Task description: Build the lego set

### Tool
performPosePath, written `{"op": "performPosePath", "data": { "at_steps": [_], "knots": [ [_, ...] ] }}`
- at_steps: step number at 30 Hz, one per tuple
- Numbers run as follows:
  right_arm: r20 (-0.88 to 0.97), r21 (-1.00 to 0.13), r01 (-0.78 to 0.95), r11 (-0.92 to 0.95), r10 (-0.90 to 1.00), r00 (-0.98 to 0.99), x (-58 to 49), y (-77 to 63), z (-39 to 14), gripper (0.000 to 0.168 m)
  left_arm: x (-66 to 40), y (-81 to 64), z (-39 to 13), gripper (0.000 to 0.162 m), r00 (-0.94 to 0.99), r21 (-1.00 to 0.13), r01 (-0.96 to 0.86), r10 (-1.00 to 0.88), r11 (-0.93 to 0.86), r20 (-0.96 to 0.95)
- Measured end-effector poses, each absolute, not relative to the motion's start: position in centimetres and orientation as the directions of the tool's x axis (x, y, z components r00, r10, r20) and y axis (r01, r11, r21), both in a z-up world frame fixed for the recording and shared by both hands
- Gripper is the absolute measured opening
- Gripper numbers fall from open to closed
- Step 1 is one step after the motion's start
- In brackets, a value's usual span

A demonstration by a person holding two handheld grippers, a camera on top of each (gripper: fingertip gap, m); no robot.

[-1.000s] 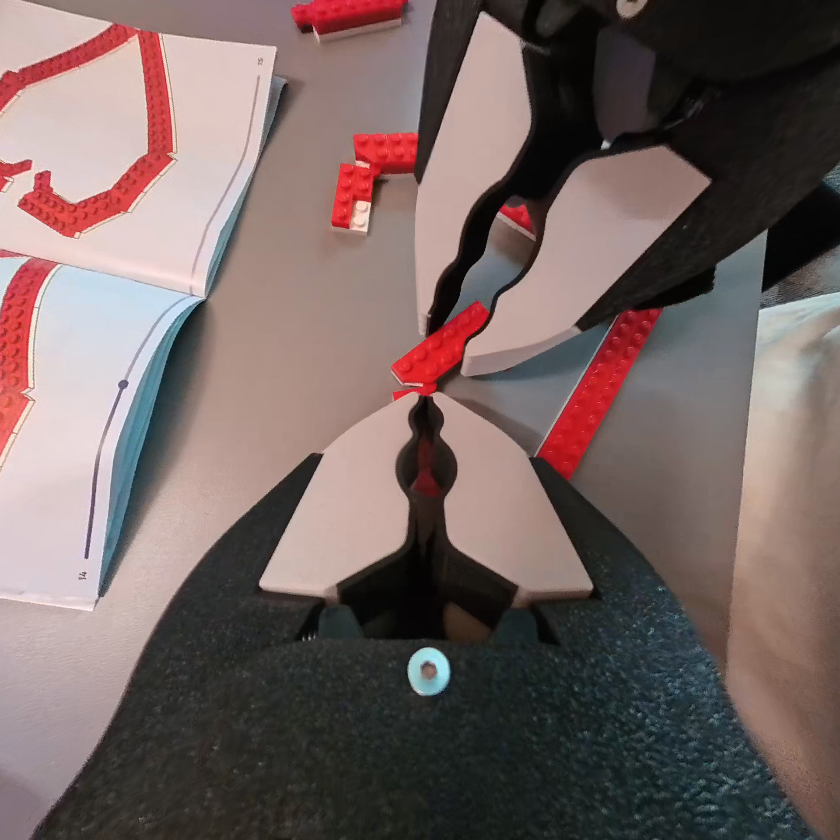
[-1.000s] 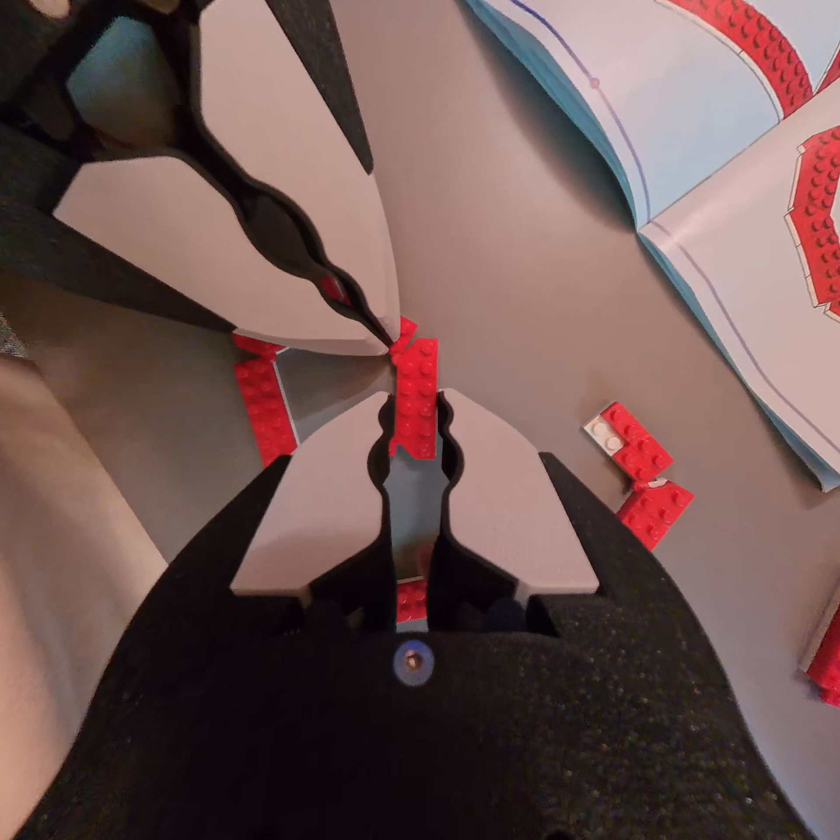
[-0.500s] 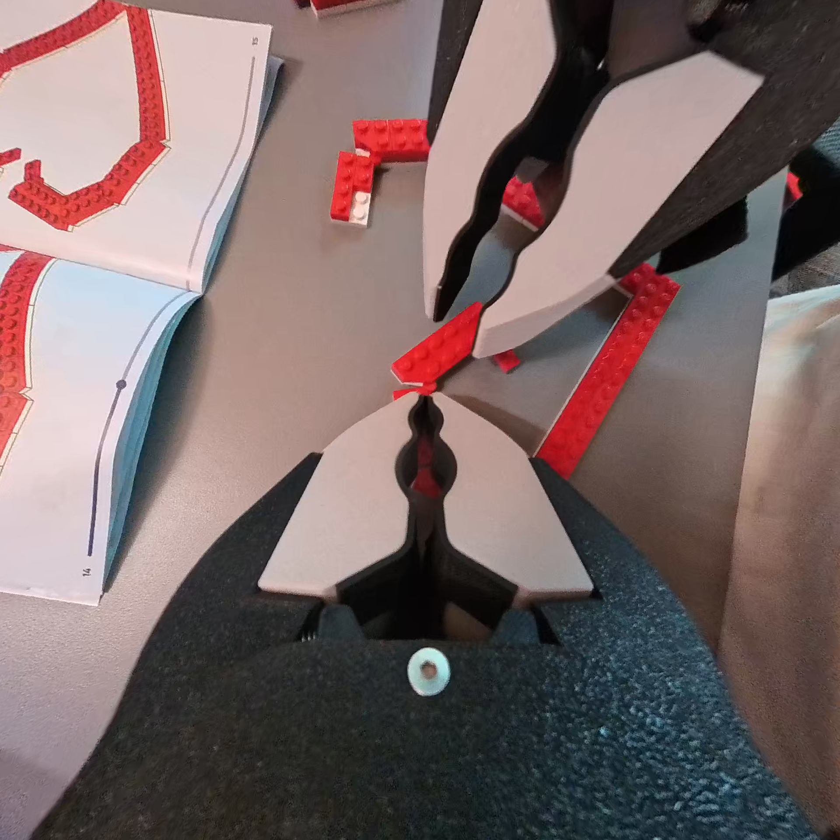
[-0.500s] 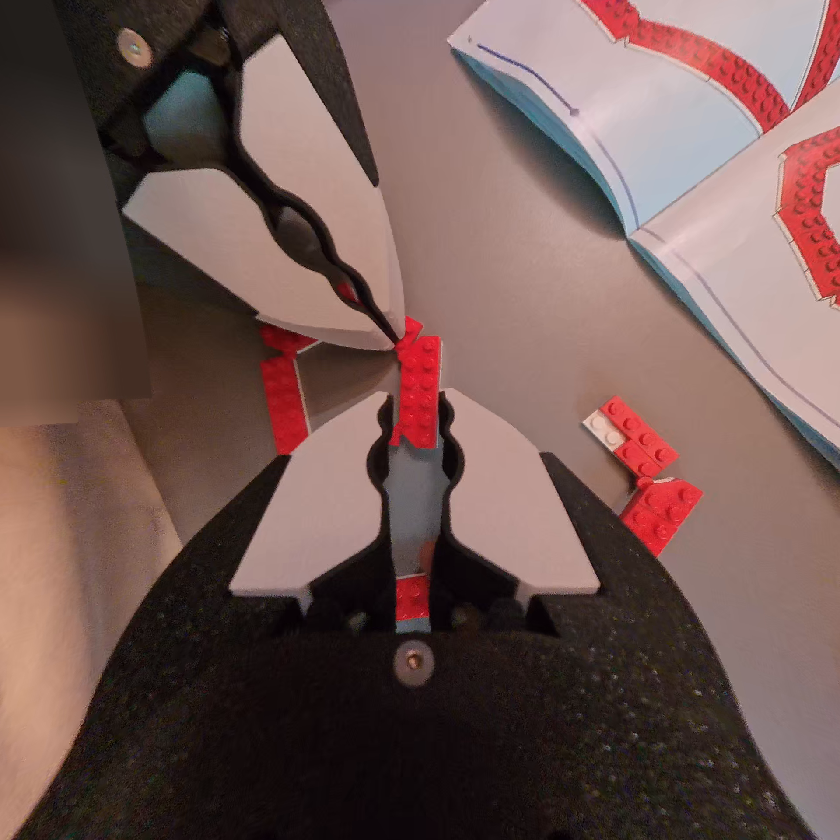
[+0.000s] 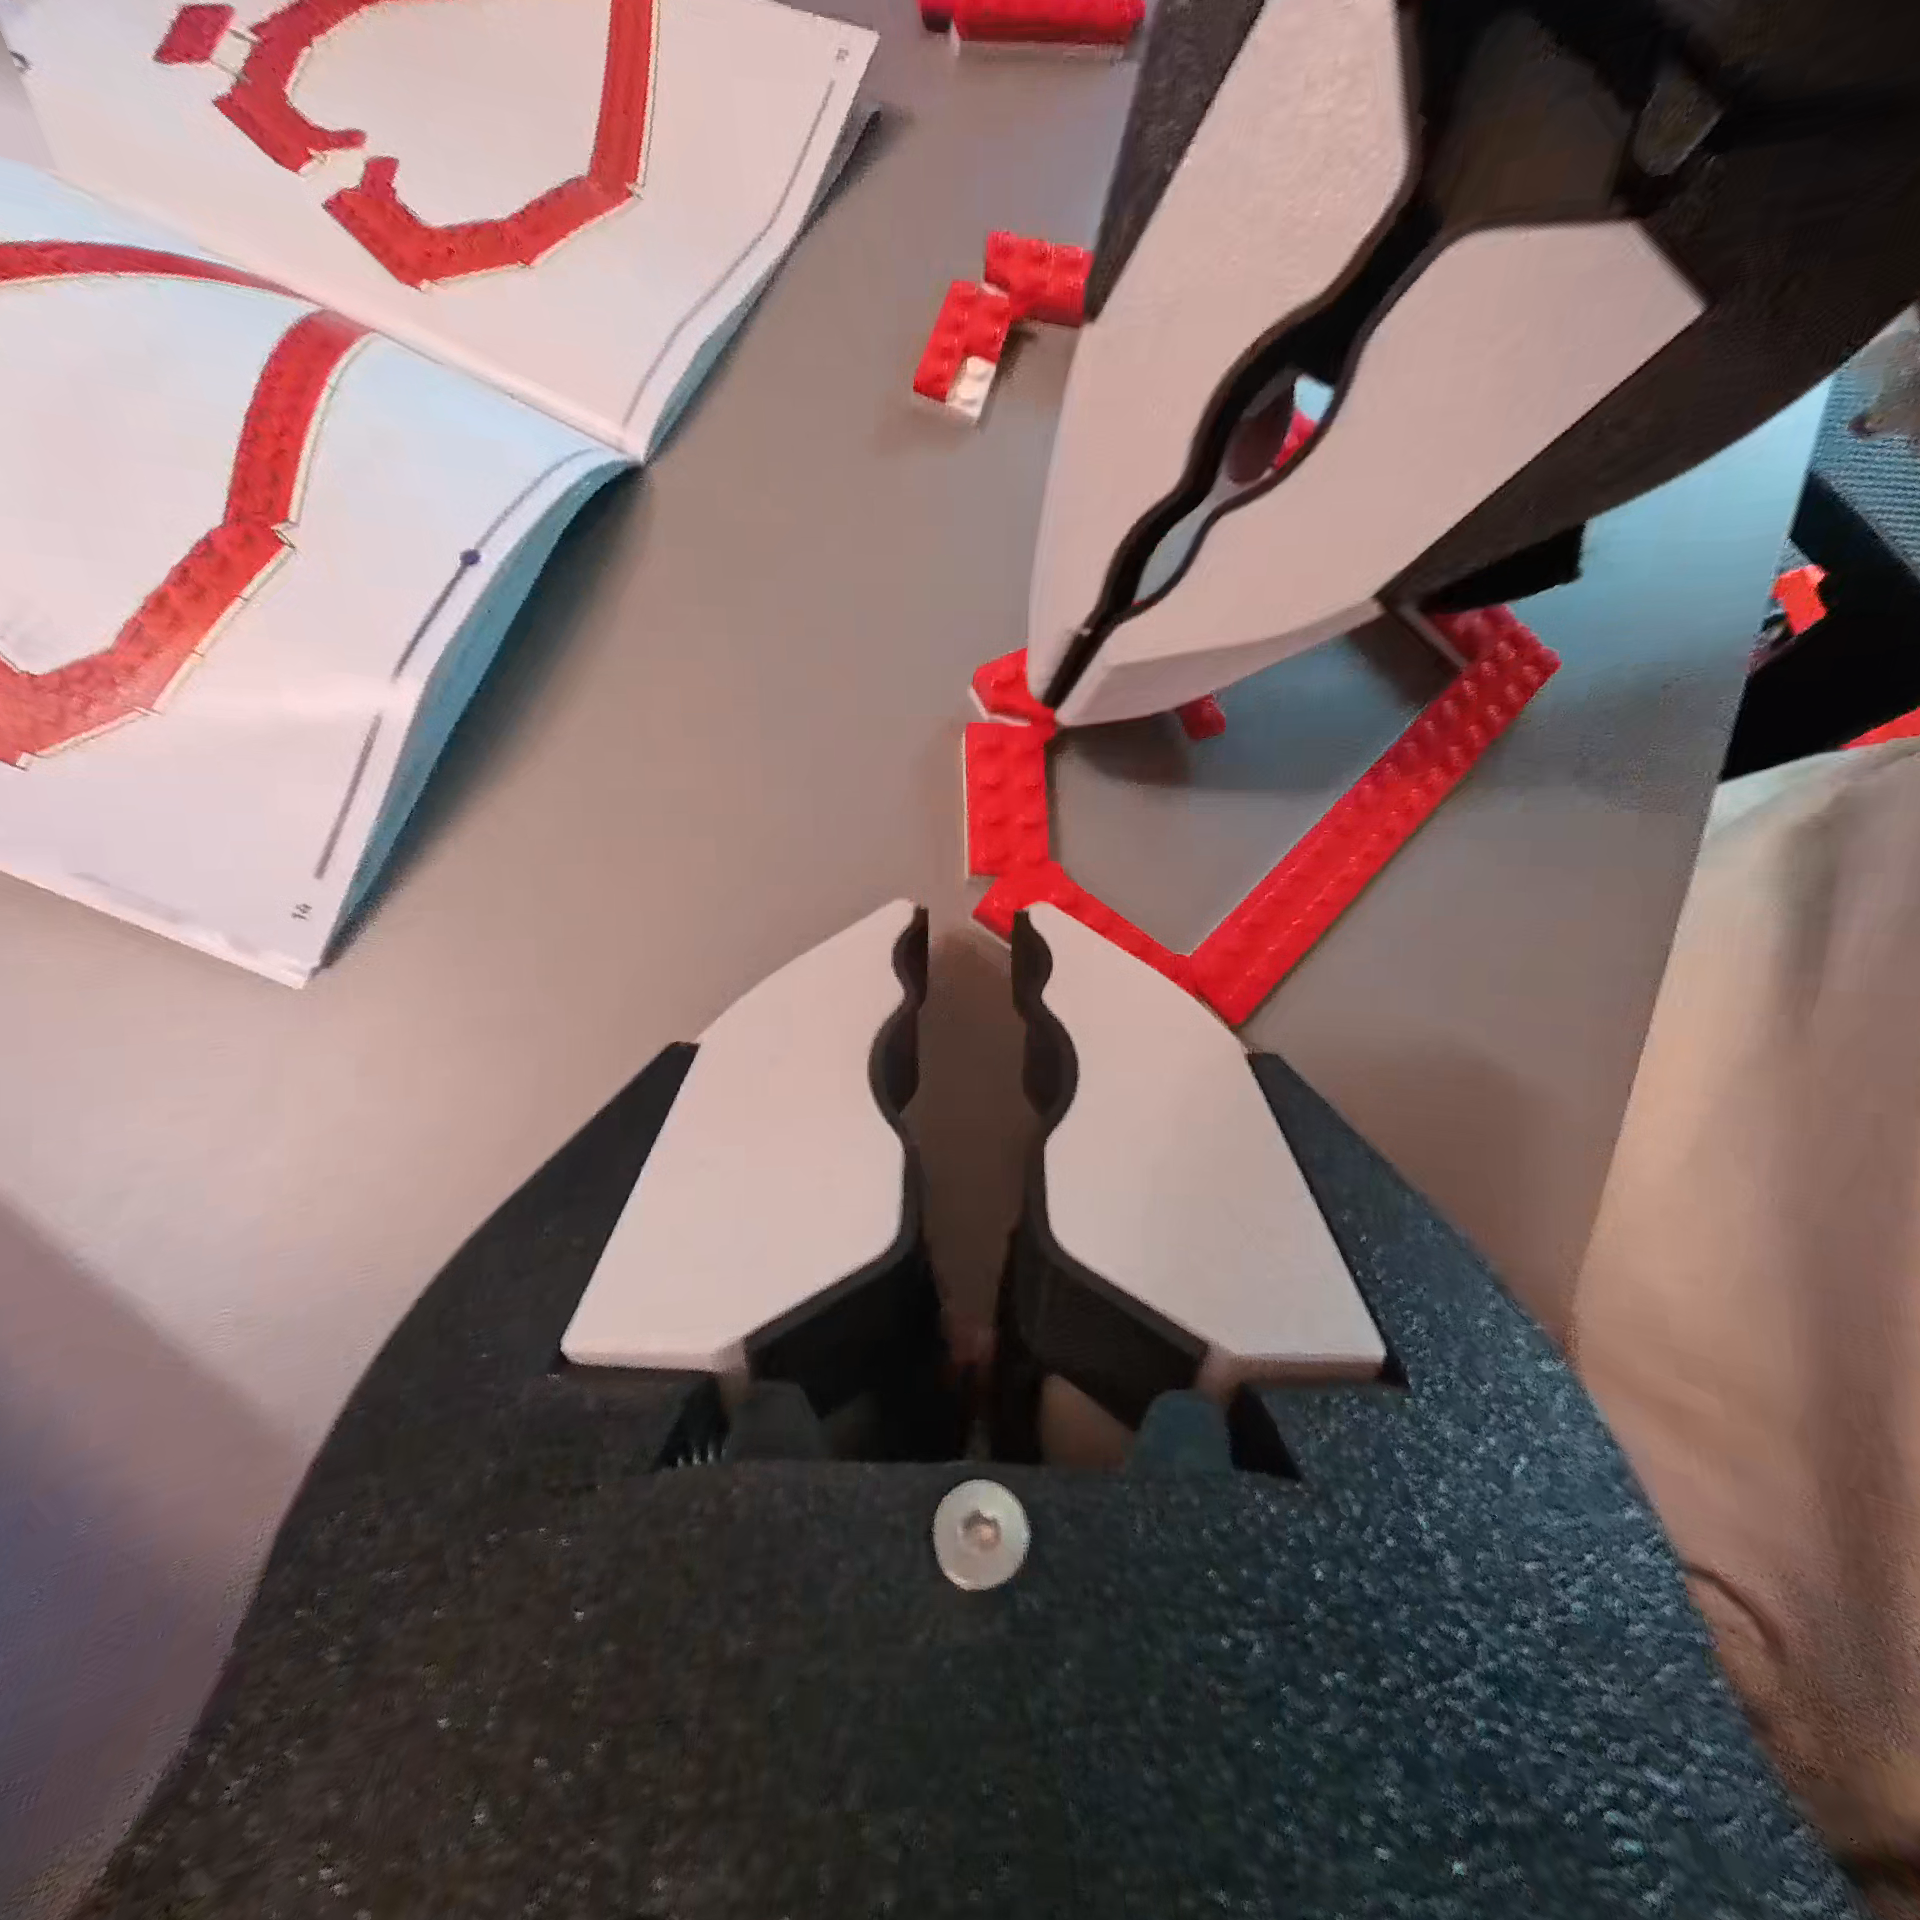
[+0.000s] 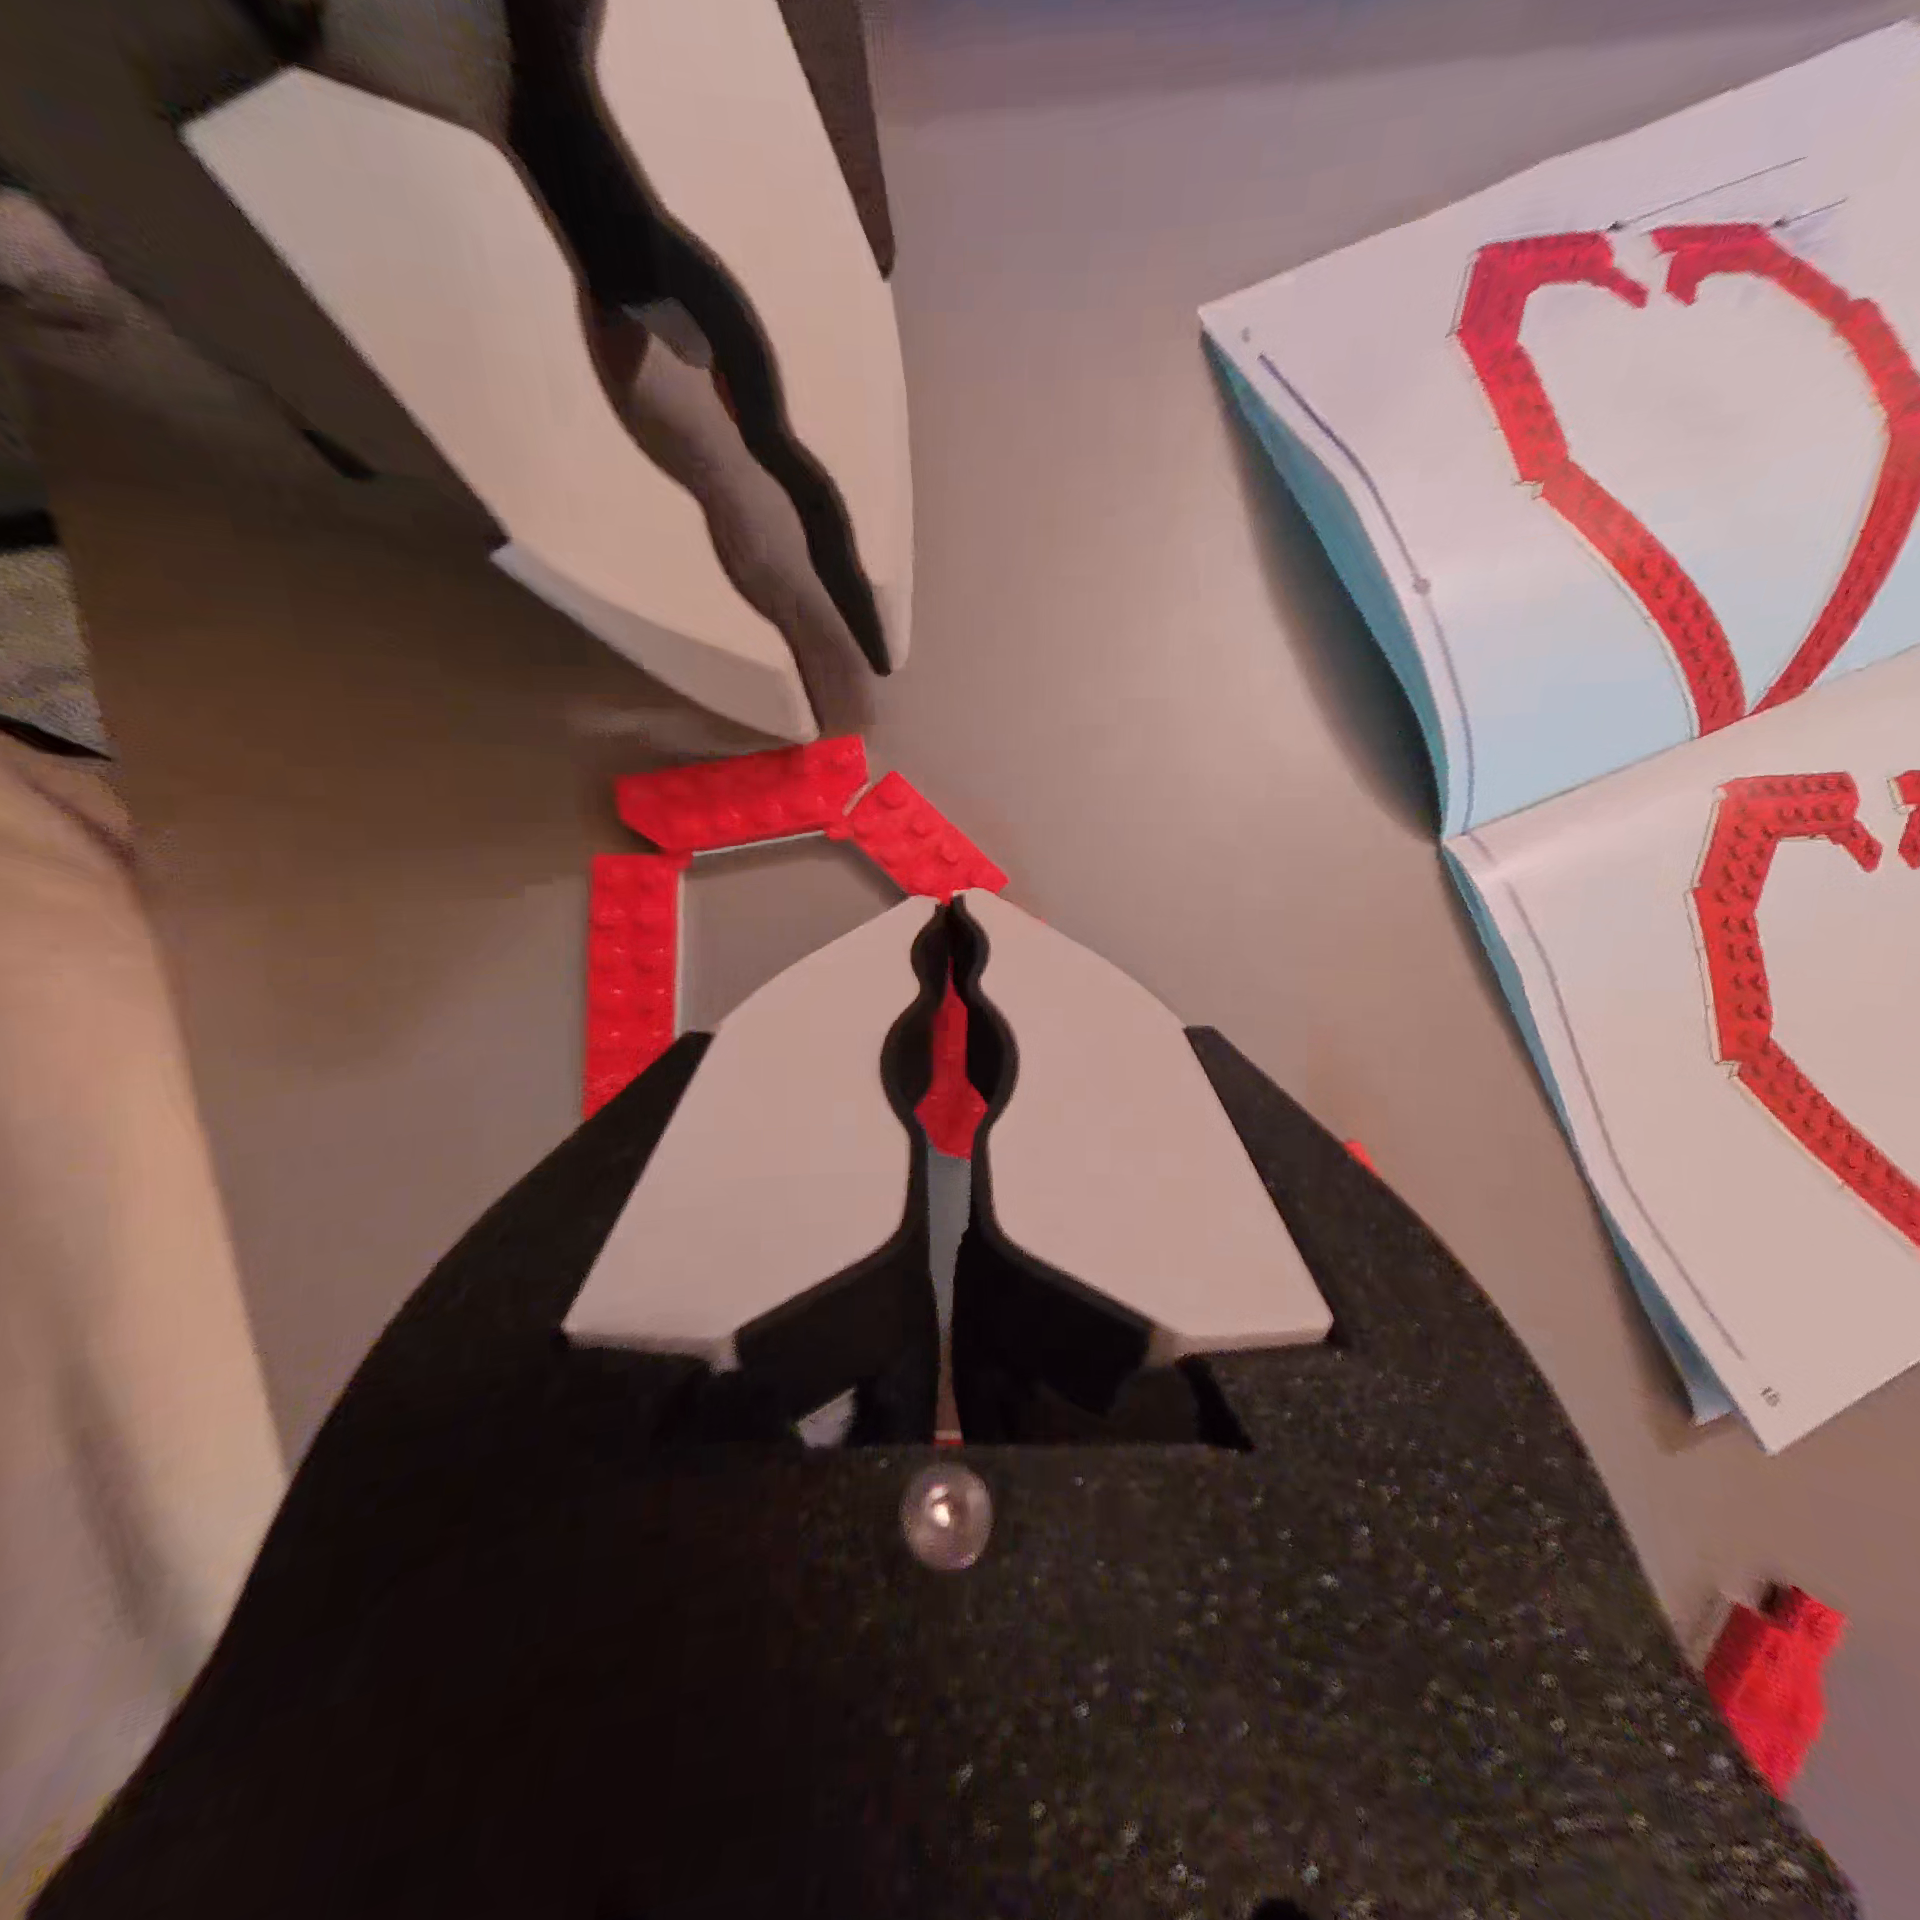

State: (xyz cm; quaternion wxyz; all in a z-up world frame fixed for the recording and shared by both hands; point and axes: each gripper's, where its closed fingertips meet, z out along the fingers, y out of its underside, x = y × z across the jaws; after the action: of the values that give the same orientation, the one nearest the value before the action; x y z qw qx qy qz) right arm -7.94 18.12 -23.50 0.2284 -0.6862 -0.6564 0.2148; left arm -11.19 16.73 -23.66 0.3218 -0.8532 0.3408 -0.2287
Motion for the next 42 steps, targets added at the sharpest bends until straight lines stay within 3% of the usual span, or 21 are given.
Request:
{"op": "performPosePath", "data": {
  "at_steps": [1, 15, 19, 23, 27, 30, 33, 37, 40, 41, 42],
  "knots": [
    [0.018, -0.572, 0.82, -0.022, 0.999, 0.039, -8.0, 18.2, -23.9, 0.0, -11.1, 16.8, -23.9, 0.015, 0.668, -0.707, -0.436, -0.727, -0.557, 0.162],
    [0.011, -0.402, 0.915, -0.019, 1.0, 0.026, -8.2, 18.1, -24.7, 0.0, -10.2, 16.7, -24.0, 0.0, 0.628, -0.742, -0.381, -0.743, -0.552, 0.231],
    [0.023, -0.416, 0.909, -0.02, 0.999, 0.032, -8.3, 18.1, -24.7, 0.0, -10.1, 16.7, -24.0, 0.0, 0.633, -0.747, -0.38, -0.742, -0.546, 0.221],
    [0.016, -0.54, 0.842, 0.009, 1.0, -0.001, -8.4, 18.1, -24.4, 0.0, -10.5, 17.0, -24.0, 0.001, 0.655, -0.743, -0.39, -0.731, -0.544, 0.191],
    [-0.027, -0.849, 0.521, -0.095, 0.99, 0.135, -6.9, 20.0, -18.1, 0.0, -10.4, 17.4, -22.3, 0.008, 0.67, -0.787, -0.326, -0.715, -0.524, 0.198],
    [-0.007, -0.963, 0.263, -0.058, 0.982, 0.191, -3.7, 21.0, -13.6, 0.053, -11.0, 18.5, -21.0, 0.015, 0.7, -0.821, -0.346, -0.708, -0.455, 0.097],
    [0.104, -0.991, 0.103, 0.081, 0.965, 0.243, -0.9, 21.2, -11.2, 0.101, -10.2, 19.0, -20.1, 0.02, 0.673, -0.84, -0.421, -0.739, -0.342, -0.036],
    [0.128, -0.991, -0.011, 0.134, 0.965, 0.23, 1.4, 20.2, -10.1, 0.086, -8.5, 19.1, -20.0, 0.016, 0.647, -0.831, -0.473, -0.756, -0.293, -0.101],
    [0.102, -0.995, 0.005, 0.103, 0.971, 0.218, 2.4, 20.4, -10.8, 0.071, -7.5, 19.5, -20.1, 0.025, 0.644, -0.843, -0.467, -0.756, -0.266, -0.118],
    [0.106, -0.994, 0.033, 0.101, 0.97, 0.219, 2.7, 20.6, -11.2, 0.061, -7.3, 19.7, -19.9, 0.026, 0.652, -0.854, -0.451, -0.749, -0.259, -0.117],
    [0.117, -0.991, 0.084, 0.101, 0.969, 0.22, 3.0, 20.9, -12.0, 0.037, -7.1, 19.9, -19.6, 0.026, 0.661, -0.869, -0.421, -0.744, -0.259, -0.099]
  ]
}}
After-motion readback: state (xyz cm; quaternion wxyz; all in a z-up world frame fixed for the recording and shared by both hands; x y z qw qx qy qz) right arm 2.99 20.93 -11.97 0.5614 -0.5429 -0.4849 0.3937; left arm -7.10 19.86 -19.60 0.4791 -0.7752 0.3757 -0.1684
